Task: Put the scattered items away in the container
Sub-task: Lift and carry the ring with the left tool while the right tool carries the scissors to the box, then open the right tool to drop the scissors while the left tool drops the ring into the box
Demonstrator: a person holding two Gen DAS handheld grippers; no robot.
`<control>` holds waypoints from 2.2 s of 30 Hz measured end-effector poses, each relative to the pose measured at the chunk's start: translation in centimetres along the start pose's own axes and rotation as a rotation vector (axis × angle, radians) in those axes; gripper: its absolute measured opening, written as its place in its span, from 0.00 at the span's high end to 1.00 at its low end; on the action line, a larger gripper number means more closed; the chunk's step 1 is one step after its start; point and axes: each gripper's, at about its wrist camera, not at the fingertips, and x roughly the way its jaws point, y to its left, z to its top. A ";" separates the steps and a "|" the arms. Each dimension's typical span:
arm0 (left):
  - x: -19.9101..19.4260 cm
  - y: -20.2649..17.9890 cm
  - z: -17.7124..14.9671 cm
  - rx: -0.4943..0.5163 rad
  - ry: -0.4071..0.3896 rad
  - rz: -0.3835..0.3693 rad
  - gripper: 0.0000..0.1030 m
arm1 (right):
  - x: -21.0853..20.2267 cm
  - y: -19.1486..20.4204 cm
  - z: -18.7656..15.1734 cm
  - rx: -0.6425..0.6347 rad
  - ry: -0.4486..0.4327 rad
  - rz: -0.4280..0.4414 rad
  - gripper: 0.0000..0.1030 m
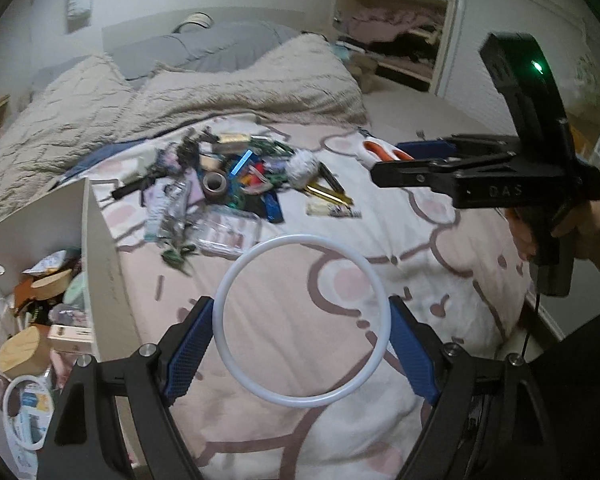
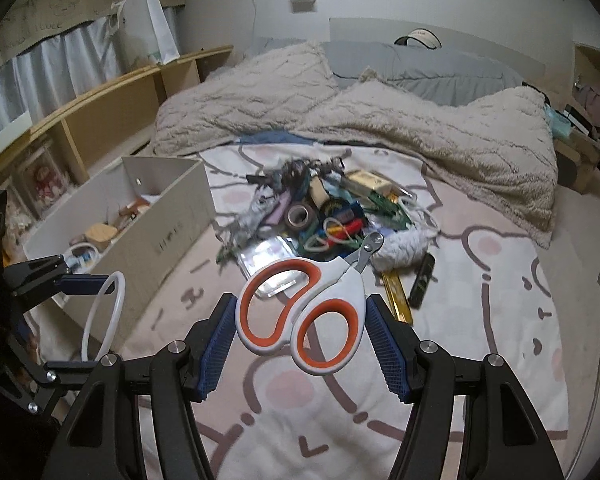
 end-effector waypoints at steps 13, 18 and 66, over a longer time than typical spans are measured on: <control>-4.4 4.0 0.3 -0.100 -0.082 0.108 0.18 | -0.9 4.4 3.0 -0.021 -0.073 0.036 0.36; -6.0 6.0 -0.4 -0.134 -0.108 0.158 0.18 | -1.0 6.9 4.1 -0.047 -0.096 0.055 0.36; -10.9 21.6 -9.8 -0.488 -0.086 0.539 0.18 | 6.0 24.9 7.5 -0.153 -0.022 0.300 0.58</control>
